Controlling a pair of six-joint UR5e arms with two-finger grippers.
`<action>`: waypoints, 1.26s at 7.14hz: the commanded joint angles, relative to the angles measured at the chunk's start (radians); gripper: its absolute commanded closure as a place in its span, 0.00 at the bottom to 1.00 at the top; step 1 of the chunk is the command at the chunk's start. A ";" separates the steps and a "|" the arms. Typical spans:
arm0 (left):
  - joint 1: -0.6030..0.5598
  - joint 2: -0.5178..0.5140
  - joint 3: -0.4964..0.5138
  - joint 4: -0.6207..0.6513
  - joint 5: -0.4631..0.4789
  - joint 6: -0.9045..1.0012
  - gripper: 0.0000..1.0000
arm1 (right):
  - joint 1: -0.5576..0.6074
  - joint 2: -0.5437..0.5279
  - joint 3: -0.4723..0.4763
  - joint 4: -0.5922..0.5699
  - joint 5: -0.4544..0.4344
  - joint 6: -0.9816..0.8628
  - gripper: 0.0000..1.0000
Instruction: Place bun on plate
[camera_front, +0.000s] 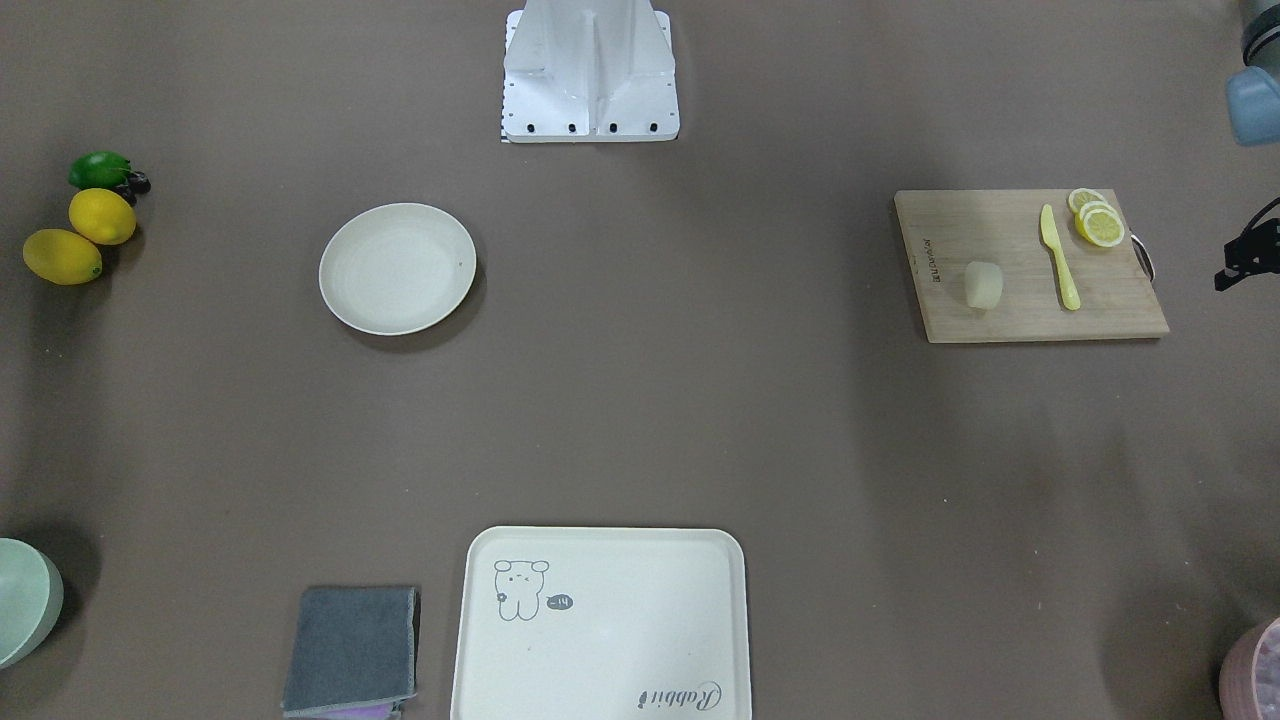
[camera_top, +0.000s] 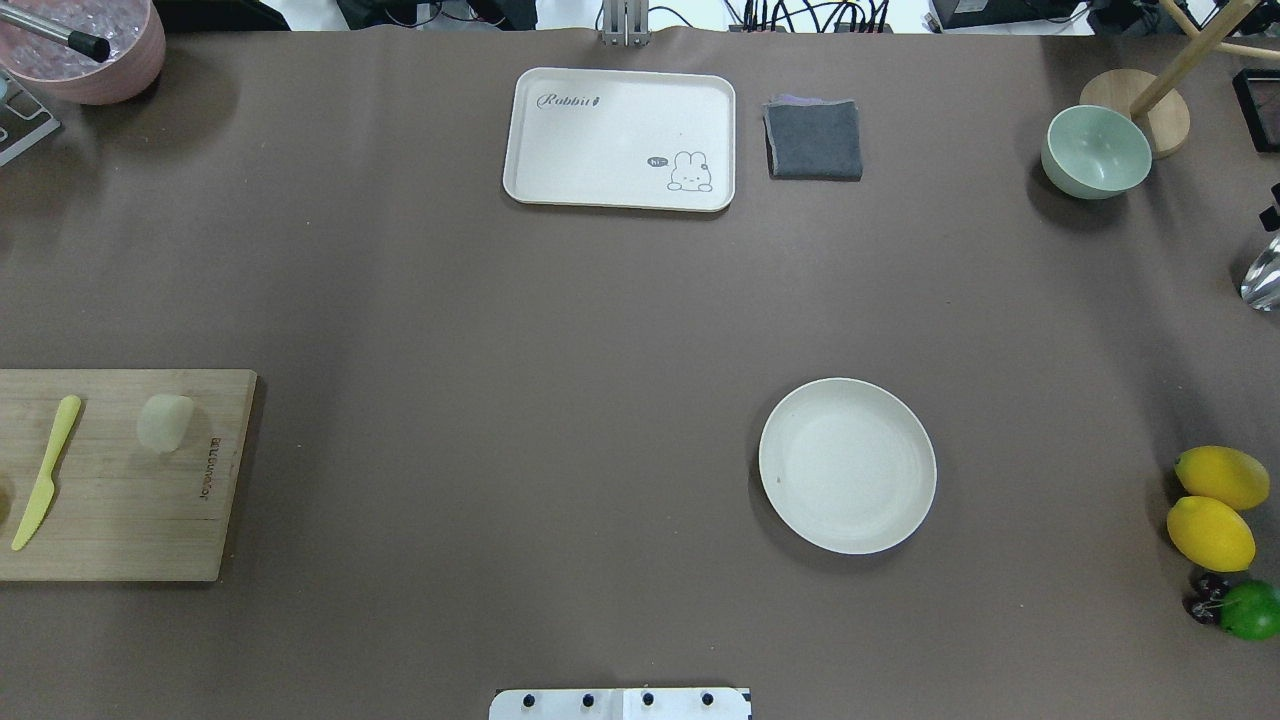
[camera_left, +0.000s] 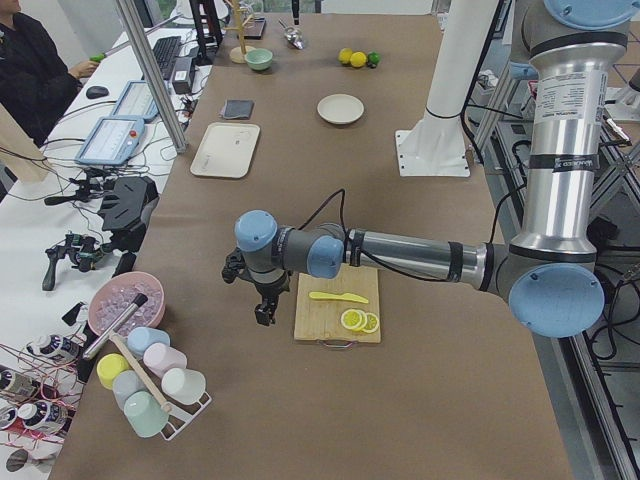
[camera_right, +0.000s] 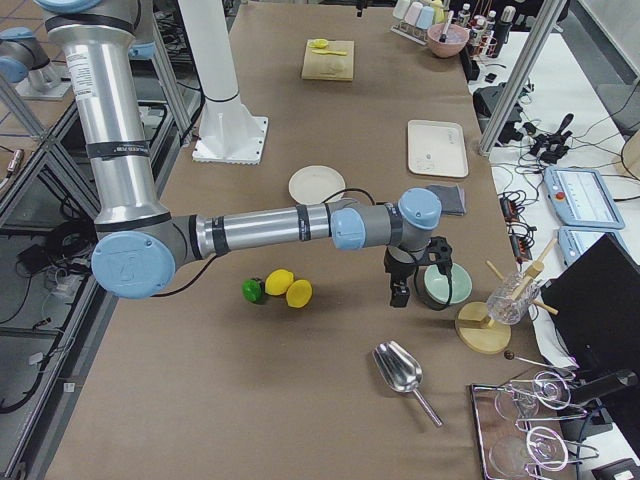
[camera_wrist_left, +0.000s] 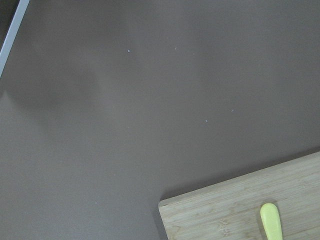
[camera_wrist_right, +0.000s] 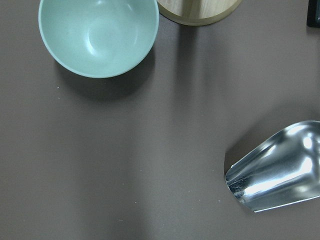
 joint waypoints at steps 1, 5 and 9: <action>0.000 0.002 0.002 -0.001 0.005 0.002 0.02 | 0.000 -0.001 0.003 0.001 0.002 -0.003 0.00; 0.000 -0.001 -0.006 -0.004 0.051 0.001 0.02 | 0.000 -0.002 0.012 -0.001 0.015 0.010 0.00; 0.000 -0.001 -0.021 -0.012 0.045 0.001 0.02 | 0.000 -0.007 0.012 0.001 0.086 0.002 0.00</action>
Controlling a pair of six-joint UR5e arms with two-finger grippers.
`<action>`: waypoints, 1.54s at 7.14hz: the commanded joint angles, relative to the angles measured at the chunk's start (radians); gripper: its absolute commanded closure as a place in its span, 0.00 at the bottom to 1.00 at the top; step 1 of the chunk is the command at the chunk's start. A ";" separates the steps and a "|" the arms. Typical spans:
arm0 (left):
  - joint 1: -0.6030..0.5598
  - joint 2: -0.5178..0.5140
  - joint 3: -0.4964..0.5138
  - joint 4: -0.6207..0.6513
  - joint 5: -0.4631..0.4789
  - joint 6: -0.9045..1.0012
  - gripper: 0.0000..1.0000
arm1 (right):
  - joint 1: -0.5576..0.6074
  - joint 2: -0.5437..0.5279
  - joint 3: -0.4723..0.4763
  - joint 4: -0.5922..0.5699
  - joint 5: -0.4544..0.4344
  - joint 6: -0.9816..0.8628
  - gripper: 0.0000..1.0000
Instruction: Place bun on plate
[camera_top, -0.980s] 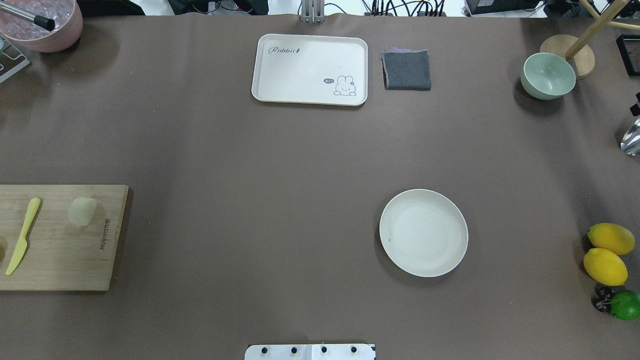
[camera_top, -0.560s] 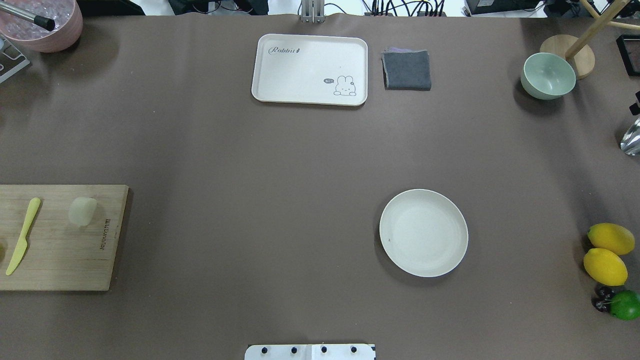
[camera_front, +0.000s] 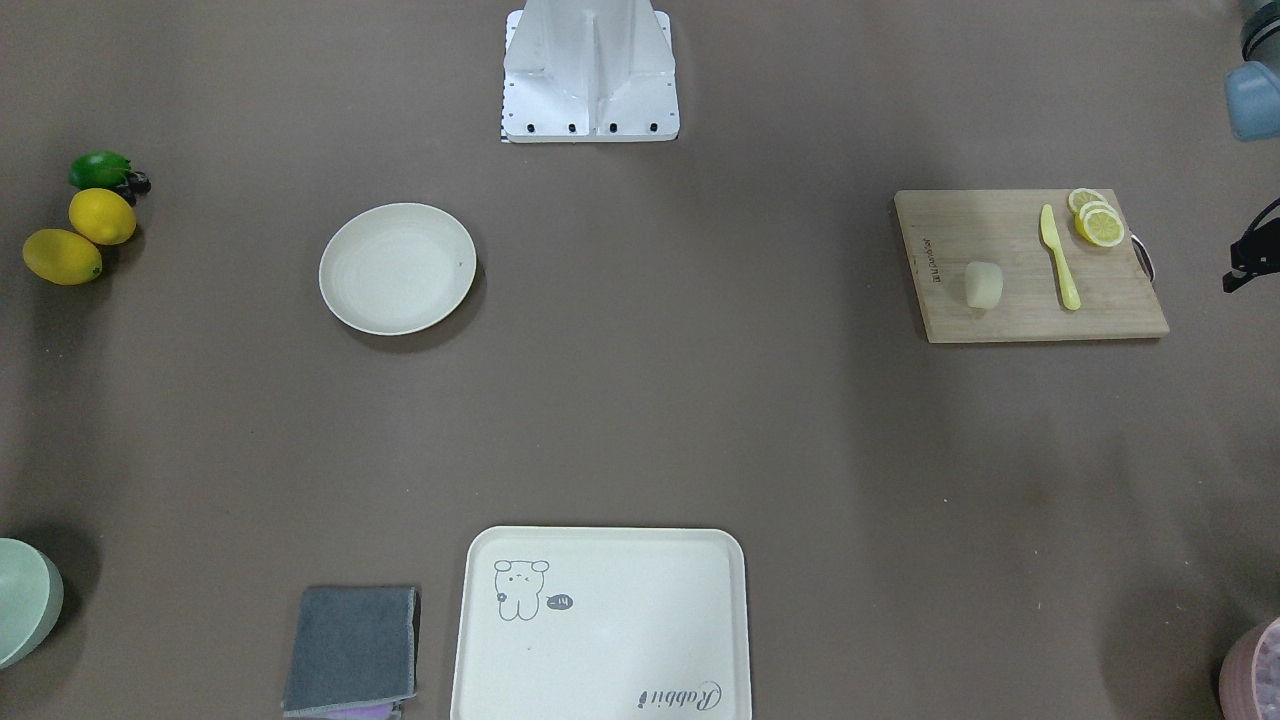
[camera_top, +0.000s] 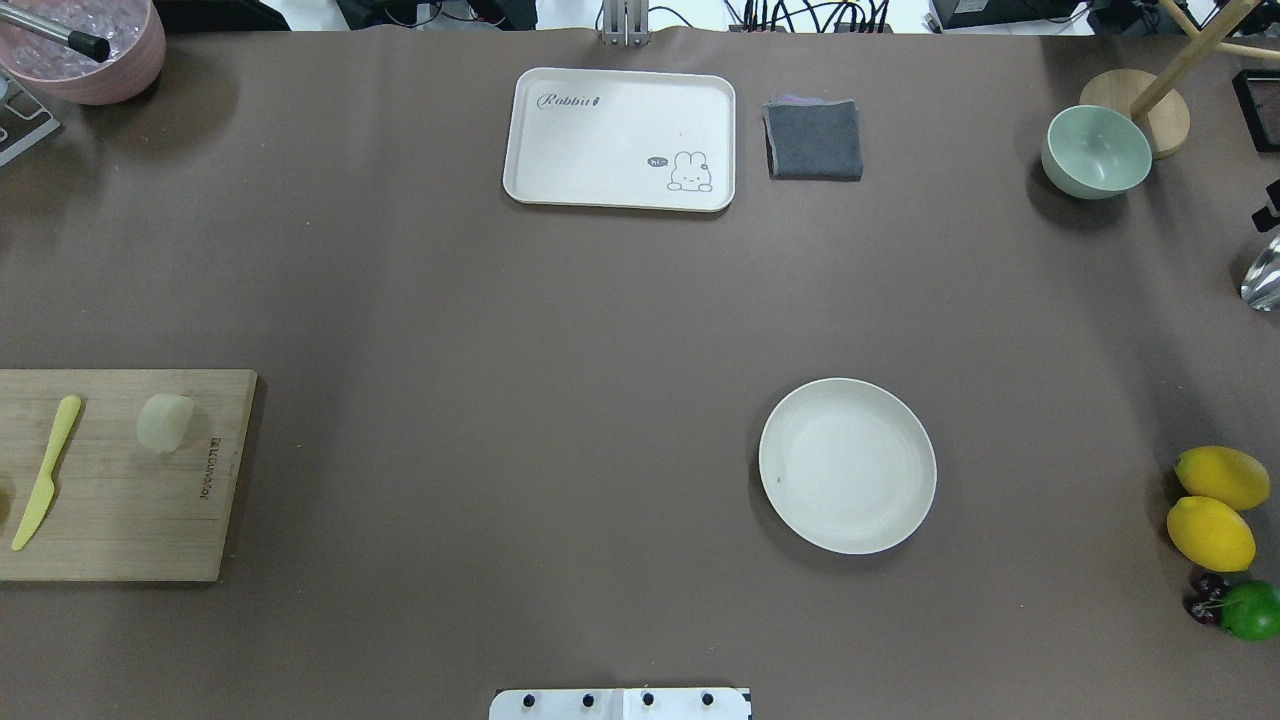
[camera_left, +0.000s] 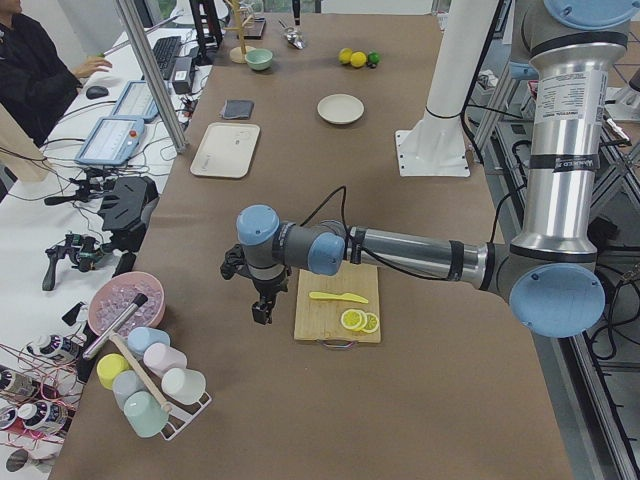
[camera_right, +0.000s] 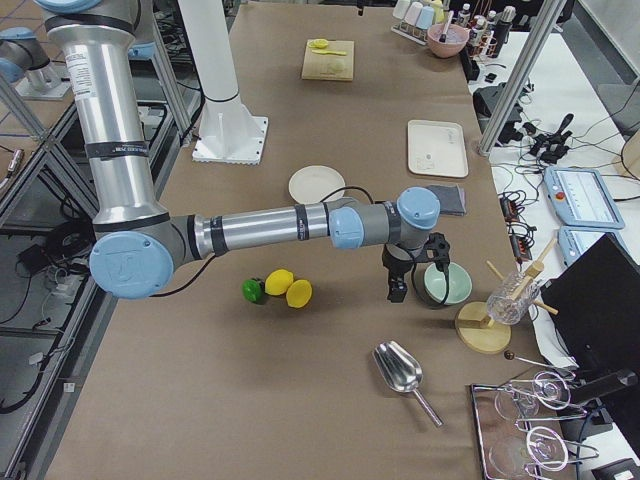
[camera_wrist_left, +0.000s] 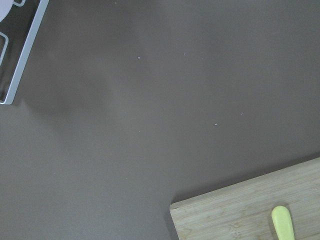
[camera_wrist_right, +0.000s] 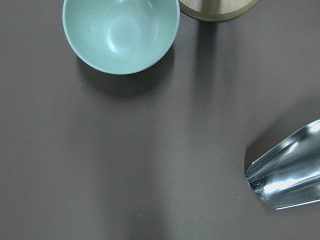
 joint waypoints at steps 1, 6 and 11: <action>0.000 -0.002 0.001 -0.001 0.002 -0.002 0.02 | 0.000 -0.003 0.001 0.001 0.027 -0.007 0.00; 0.003 0.006 -0.005 -0.001 0.000 0.009 0.02 | 0.000 -0.010 0.000 0.001 0.025 -0.003 0.00; 0.003 0.010 -0.006 -0.001 -0.001 0.009 0.02 | -0.005 -0.013 0.009 0.001 0.033 0.006 0.00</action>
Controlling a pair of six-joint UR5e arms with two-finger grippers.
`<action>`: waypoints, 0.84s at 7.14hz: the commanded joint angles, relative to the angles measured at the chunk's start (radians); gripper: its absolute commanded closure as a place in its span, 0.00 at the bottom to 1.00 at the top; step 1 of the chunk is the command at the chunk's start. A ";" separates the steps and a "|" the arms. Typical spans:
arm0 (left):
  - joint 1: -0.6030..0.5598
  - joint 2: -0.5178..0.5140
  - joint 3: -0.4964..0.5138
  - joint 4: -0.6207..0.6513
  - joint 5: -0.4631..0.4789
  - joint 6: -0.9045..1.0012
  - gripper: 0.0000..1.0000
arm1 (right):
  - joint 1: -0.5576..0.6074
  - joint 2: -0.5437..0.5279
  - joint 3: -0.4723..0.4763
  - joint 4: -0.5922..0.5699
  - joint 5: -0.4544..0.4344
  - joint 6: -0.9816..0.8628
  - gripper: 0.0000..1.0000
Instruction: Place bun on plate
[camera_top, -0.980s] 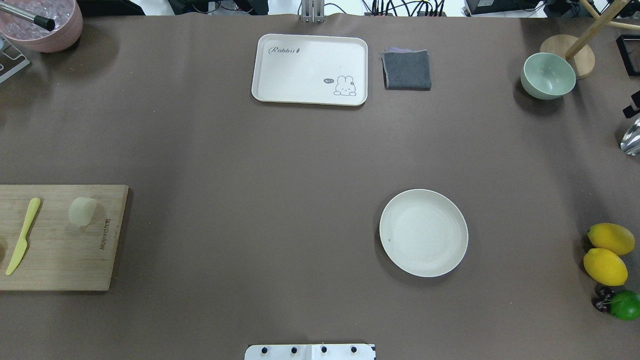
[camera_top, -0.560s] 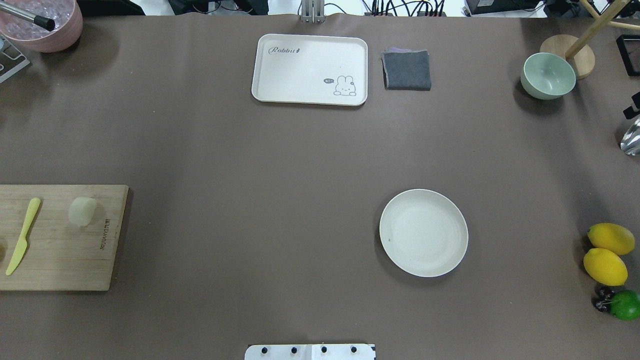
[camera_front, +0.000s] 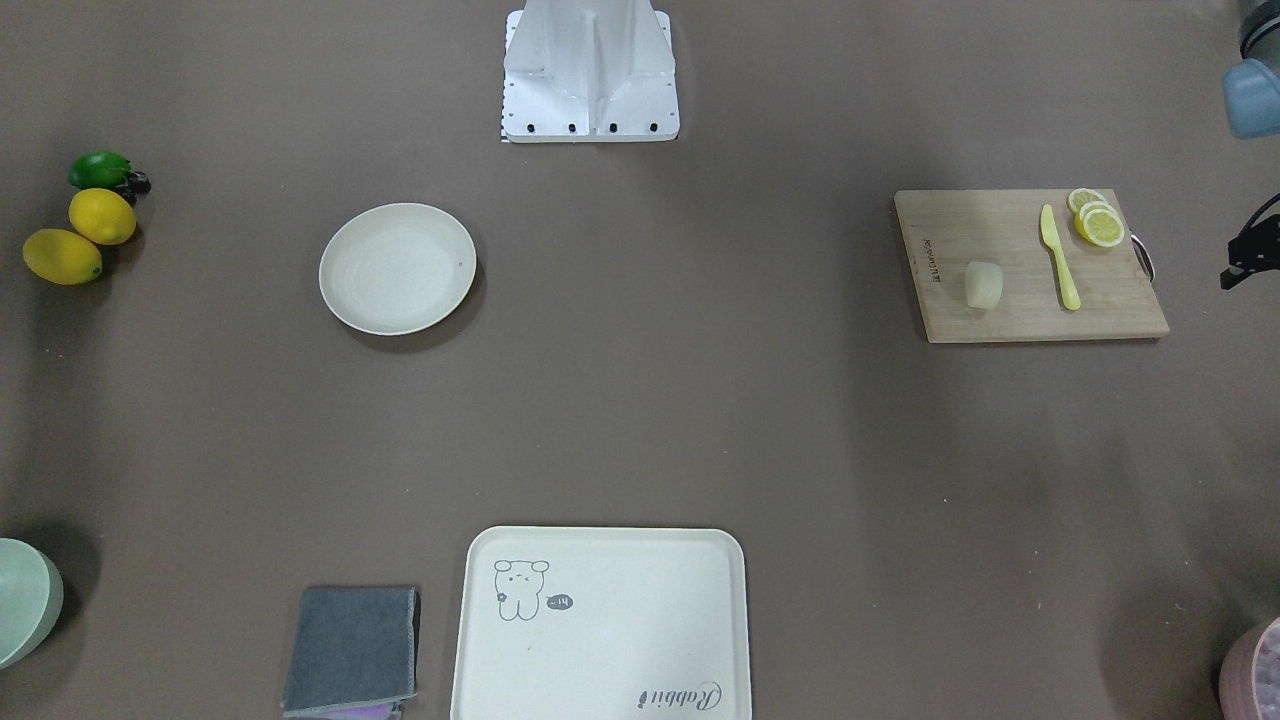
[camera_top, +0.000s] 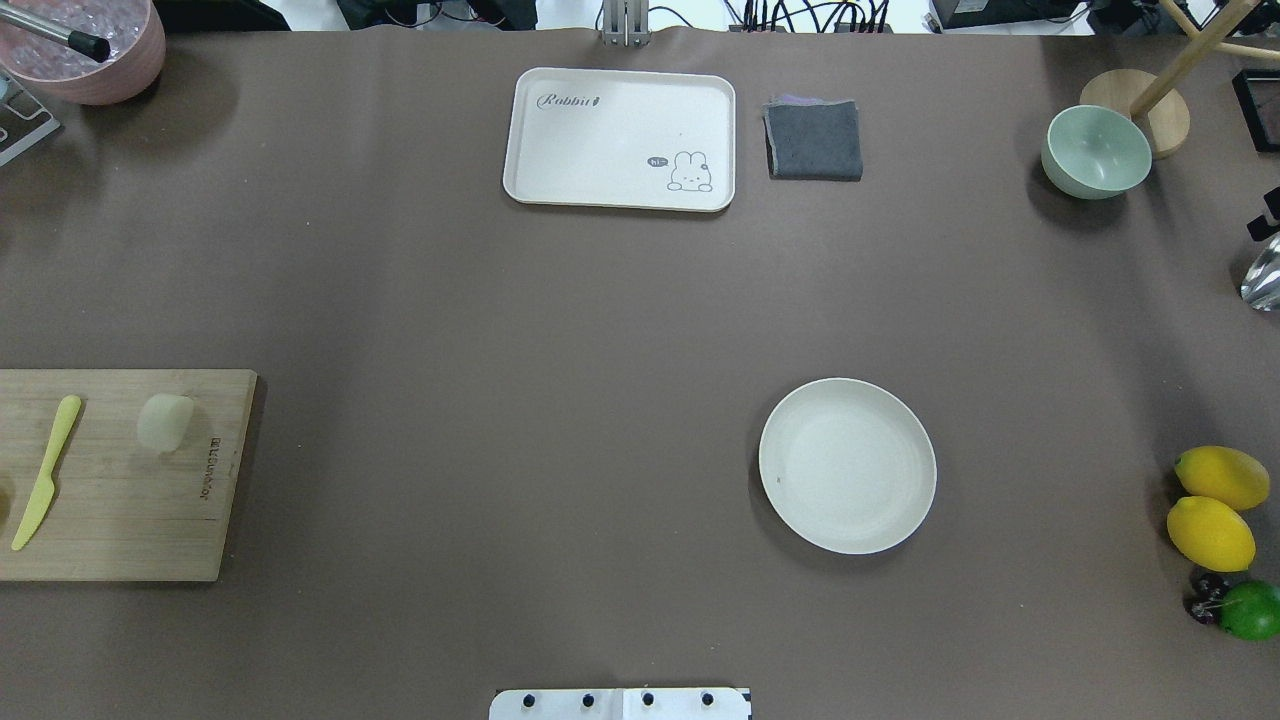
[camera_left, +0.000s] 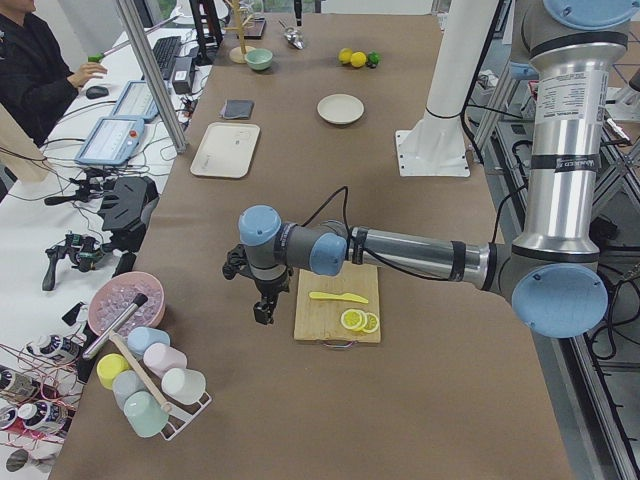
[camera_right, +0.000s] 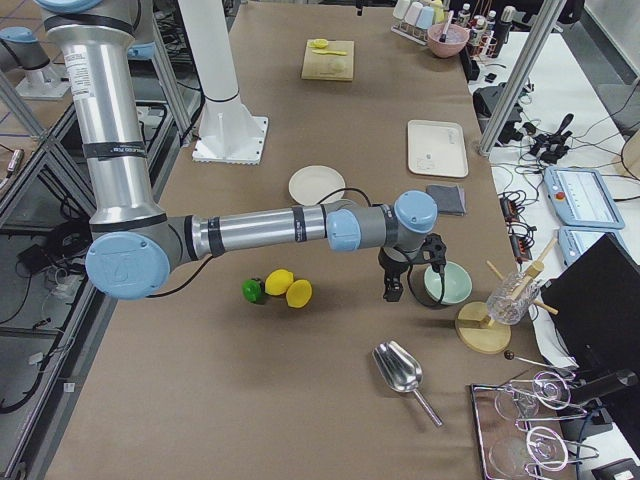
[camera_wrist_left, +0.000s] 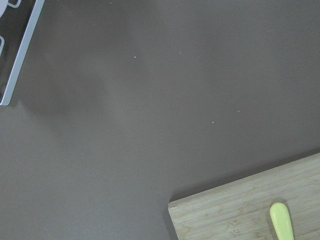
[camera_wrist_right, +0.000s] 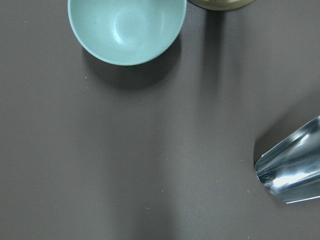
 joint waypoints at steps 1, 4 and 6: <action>0.000 0.002 0.003 0.002 0.000 0.000 0.02 | -0.015 0.001 0.019 0.000 0.042 0.010 0.00; 0.002 0.003 0.008 0.006 -0.003 0.000 0.02 | -0.154 0.008 0.156 0.003 0.036 0.284 0.00; 0.002 0.003 0.001 0.002 -0.002 -0.005 0.02 | -0.259 0.012 0.200 0.023 0.036 0.350 0.00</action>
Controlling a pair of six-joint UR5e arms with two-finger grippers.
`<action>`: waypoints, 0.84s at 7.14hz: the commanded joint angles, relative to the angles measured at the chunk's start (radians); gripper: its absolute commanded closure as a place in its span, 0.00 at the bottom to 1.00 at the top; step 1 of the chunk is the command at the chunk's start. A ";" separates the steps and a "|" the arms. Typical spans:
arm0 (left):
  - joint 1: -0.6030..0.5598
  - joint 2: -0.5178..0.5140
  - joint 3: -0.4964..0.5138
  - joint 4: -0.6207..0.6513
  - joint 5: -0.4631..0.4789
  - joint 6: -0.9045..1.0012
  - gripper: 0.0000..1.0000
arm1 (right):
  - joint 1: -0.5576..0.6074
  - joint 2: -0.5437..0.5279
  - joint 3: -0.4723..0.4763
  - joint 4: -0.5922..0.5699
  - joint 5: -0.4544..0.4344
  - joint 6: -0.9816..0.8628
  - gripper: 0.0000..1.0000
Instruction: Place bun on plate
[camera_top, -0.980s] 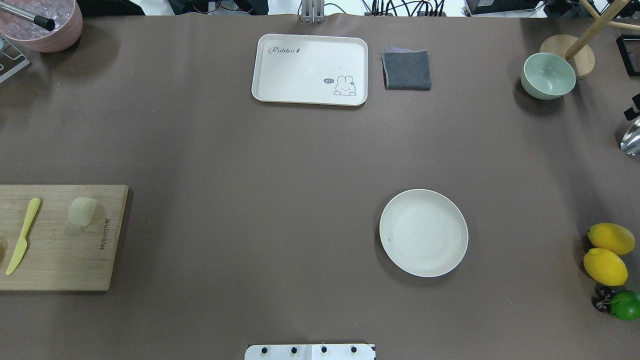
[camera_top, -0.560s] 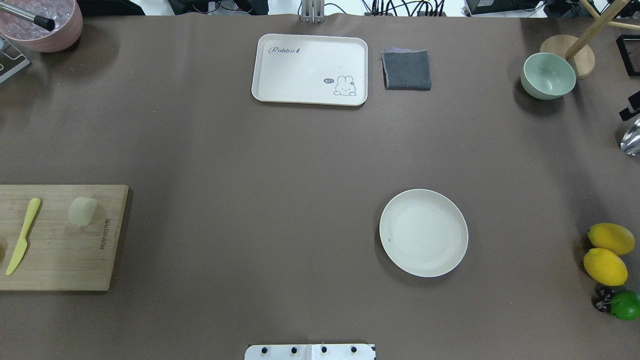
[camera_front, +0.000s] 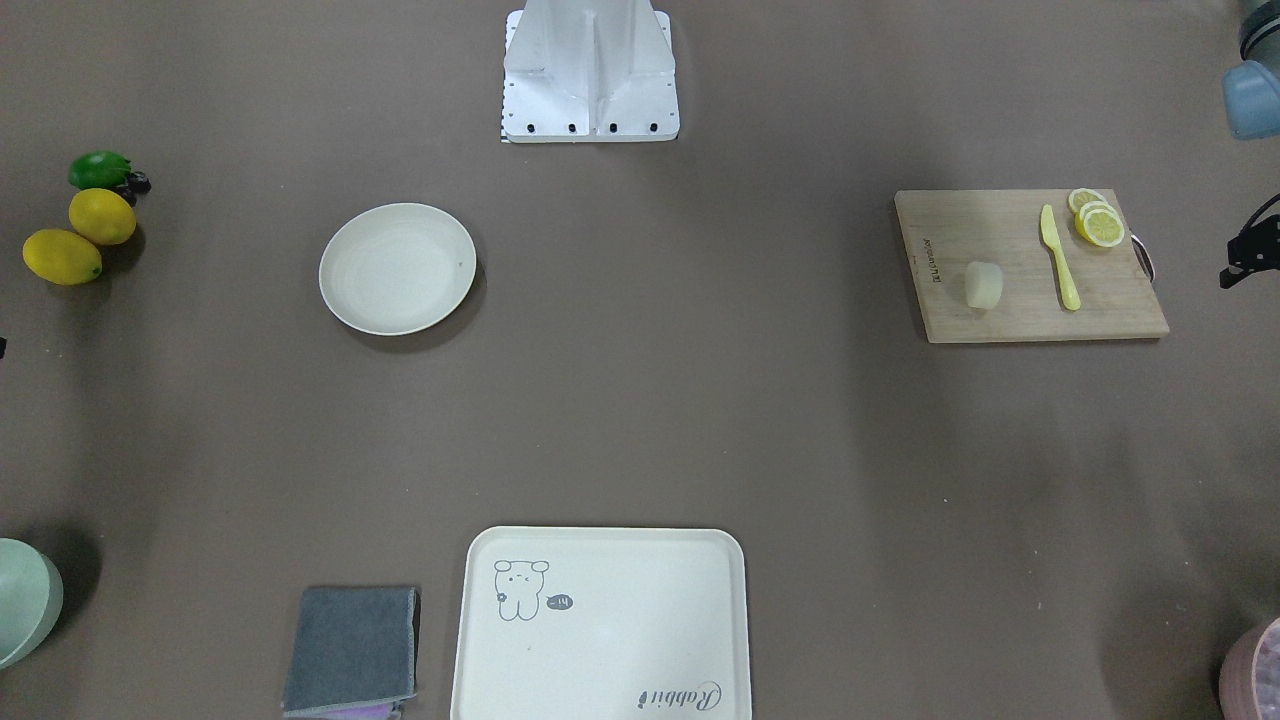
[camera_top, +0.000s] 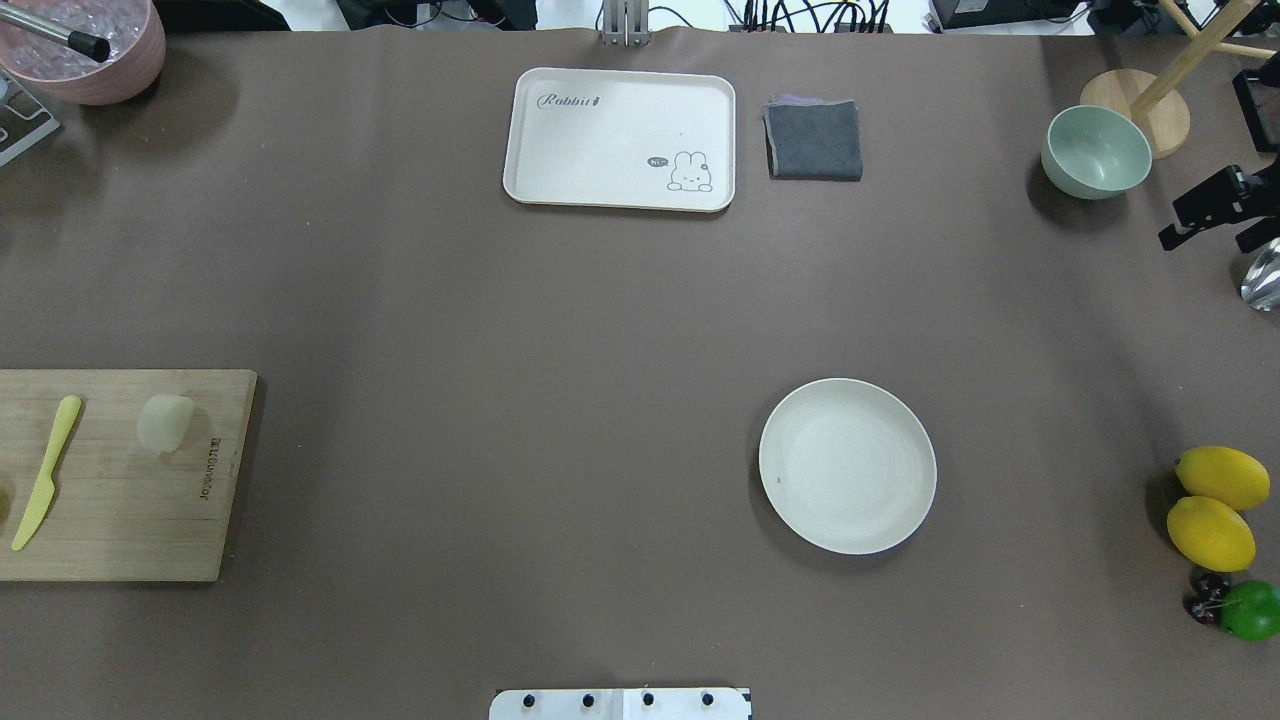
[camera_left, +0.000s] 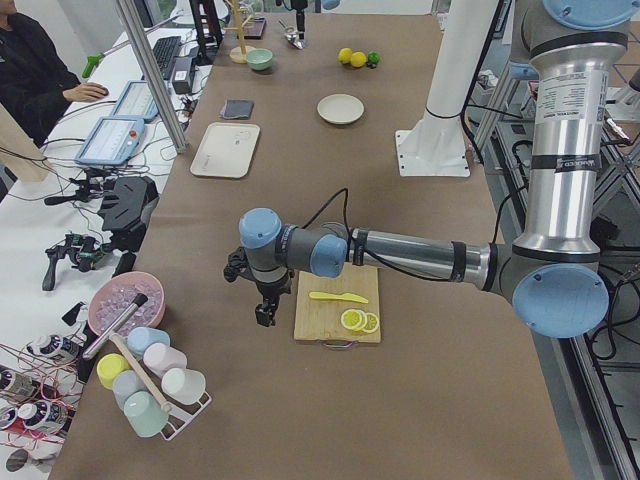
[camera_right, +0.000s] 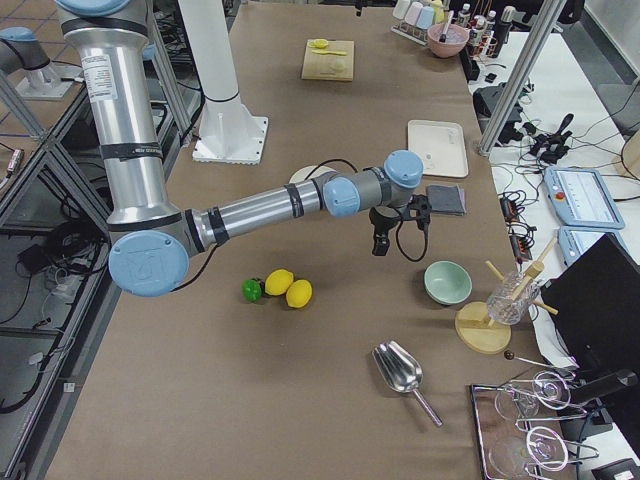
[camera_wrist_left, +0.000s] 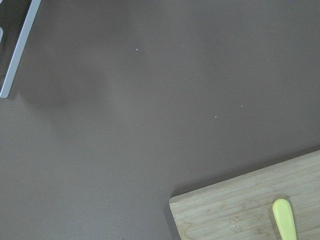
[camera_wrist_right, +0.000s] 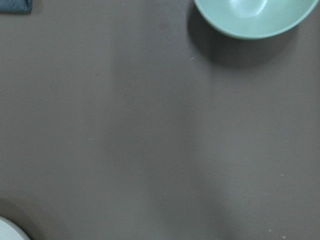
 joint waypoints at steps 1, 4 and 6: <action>-0.001 0.000 0.013 -0.001 0.001 -0.004 0.02 | -0.126 -0.006 0.026 0.131 -0.010 0.123 0.00; -0.013 -0.011 -0.017 -0.019 0.054 0.001 0.02 | -0.333 -0.033 0.013 0.404 -0.111 0.364 0.01; -0.010 -0.012 -0.008 -0.022 0.044 -0.008 0.02 | -0.420 -0.026 0.012 0.427 -0.141 0.421 0.03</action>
